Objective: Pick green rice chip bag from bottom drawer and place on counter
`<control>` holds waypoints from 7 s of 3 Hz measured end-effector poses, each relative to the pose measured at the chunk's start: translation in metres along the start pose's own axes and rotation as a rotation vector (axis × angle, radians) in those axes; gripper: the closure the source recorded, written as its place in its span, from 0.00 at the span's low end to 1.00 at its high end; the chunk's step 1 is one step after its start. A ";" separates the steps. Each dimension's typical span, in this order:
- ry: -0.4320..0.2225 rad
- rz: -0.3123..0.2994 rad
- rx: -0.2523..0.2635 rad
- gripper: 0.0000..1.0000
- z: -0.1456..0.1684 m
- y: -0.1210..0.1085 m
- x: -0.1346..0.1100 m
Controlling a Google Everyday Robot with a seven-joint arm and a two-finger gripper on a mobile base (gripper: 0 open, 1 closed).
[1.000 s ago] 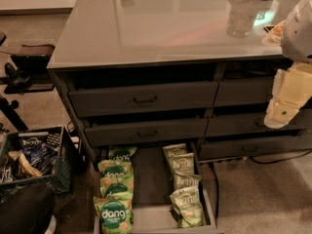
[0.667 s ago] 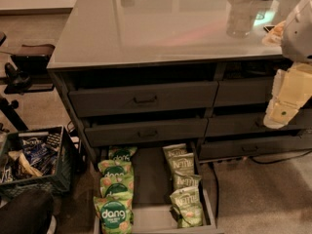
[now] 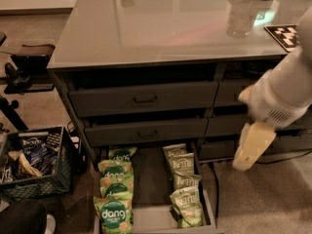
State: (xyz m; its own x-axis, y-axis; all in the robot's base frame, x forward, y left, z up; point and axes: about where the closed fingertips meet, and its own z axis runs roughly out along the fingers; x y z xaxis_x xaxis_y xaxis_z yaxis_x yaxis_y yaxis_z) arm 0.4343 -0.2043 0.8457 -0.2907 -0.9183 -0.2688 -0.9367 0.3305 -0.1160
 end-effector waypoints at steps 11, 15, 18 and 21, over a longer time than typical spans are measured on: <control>-0.333 0.029 -0.326 0.00 0.497 0.063 -0.066; -0.530 -0.100 -0.255 0.00 0.552 0.083 -0.104; -0.584 -0.055 -0.359 0.00 0.617 0.095 -0.116; -0.591 -0.110 -0.492 0.16 0.679 0.119 -0.138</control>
Offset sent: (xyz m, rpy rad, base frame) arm 0.0132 0.0307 -0.2615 0.0933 0.1642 -0.0431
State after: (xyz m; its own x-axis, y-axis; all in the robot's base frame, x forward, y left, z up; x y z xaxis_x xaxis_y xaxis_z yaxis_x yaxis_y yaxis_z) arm 0.4958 0.1099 0.2195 -0.1678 -0.6255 -0.7619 -0.9733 -0.0178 0.2289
